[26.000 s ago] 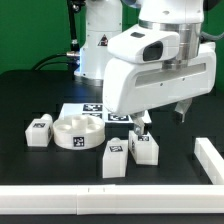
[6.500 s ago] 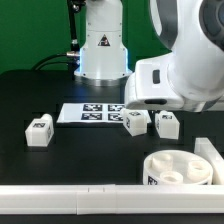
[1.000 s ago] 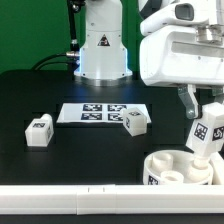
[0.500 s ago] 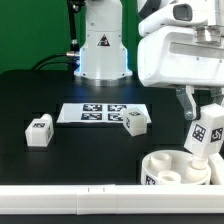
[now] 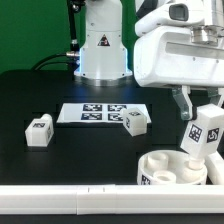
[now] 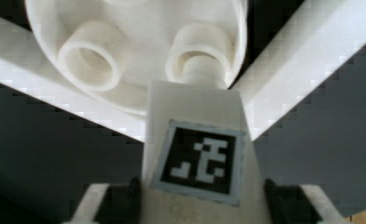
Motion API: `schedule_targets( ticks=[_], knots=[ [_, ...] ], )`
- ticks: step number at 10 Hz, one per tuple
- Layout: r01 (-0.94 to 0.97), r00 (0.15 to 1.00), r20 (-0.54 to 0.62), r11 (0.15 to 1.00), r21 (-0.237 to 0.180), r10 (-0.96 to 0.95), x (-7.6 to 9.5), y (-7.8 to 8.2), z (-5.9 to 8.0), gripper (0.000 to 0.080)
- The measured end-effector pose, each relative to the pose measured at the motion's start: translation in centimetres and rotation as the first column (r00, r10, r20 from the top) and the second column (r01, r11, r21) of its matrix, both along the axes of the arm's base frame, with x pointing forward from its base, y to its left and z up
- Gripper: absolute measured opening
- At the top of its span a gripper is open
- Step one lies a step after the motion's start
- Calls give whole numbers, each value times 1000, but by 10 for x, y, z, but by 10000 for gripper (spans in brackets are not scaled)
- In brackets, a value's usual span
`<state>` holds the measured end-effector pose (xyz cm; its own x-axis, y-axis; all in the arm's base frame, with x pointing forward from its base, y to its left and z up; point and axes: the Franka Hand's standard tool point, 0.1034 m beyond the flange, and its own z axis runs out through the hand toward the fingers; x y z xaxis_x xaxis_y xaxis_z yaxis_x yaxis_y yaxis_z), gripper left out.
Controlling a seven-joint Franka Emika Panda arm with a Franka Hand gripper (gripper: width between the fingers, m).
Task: Assemble stool
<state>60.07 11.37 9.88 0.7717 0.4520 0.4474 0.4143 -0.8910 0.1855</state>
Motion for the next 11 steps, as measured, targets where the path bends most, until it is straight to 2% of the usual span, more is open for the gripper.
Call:
schedule_targets(
  ticks=[9, 11],
  knots=[
    [7, 1000, -1, 1000, -1, -7, 1, -5, 1, 323],
    [15, 1000, 2, 1000, -6, -15, 4, -15, 2, 323]
  ],
)
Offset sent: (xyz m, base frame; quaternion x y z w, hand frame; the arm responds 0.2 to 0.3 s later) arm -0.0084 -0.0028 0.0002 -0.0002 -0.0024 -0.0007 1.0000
